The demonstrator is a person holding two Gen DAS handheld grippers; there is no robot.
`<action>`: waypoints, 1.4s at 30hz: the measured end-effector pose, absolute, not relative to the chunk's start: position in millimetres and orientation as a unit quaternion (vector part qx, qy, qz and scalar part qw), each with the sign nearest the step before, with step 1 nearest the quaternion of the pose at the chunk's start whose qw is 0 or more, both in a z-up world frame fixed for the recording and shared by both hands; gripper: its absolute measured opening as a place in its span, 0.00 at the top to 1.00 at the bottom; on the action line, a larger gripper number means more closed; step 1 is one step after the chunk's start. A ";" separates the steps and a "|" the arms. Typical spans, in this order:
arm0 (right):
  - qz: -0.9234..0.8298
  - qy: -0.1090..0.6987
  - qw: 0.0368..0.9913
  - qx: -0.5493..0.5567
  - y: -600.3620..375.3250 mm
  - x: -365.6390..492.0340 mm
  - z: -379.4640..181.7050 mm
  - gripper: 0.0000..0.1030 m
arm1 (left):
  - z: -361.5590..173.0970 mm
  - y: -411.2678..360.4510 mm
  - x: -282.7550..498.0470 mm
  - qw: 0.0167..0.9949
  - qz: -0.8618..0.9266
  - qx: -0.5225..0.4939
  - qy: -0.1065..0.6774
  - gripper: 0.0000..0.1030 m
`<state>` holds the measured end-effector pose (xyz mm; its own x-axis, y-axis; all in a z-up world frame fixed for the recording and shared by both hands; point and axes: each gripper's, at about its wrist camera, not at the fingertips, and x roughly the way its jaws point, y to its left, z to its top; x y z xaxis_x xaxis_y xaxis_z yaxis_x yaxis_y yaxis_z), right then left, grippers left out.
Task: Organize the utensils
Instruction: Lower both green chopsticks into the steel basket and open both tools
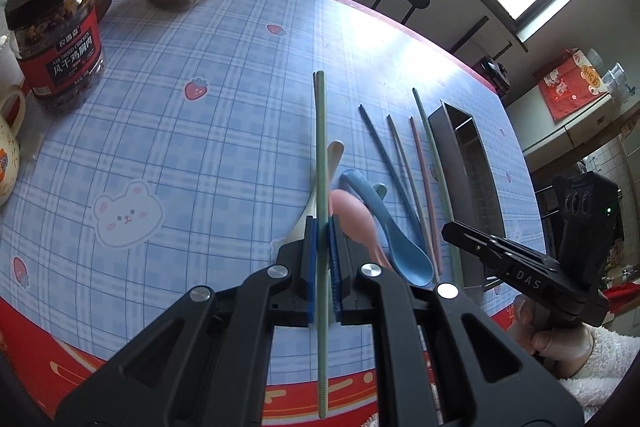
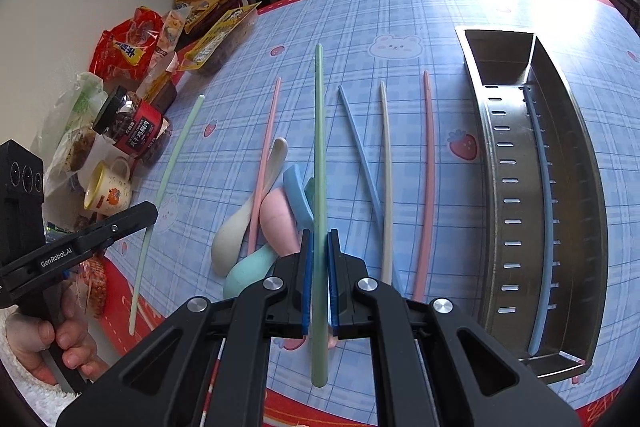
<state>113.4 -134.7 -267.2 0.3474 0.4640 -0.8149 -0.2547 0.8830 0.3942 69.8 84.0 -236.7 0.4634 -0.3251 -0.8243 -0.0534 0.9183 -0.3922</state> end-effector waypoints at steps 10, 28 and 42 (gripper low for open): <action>0.179 0.478 0.855 0.092 -190.4 123.3 -238.5 0.93 | -210.2 27.2 110.8 0.838 -0.136 -0.137 0.510 0.90; 0.090 0.531 0.831 0.140 -265.7 132.7 -278.9 0.93 | -260.6 -113.6 189.7 0.749 -0.179 -0.198 0.607 0.90; 0.090 0.541 0.824 0.140 -275.9 136.6 -282.5 0.93 | -282.5 -144.2 211.3 0.736 -0.145 -0.226 0.621 0.90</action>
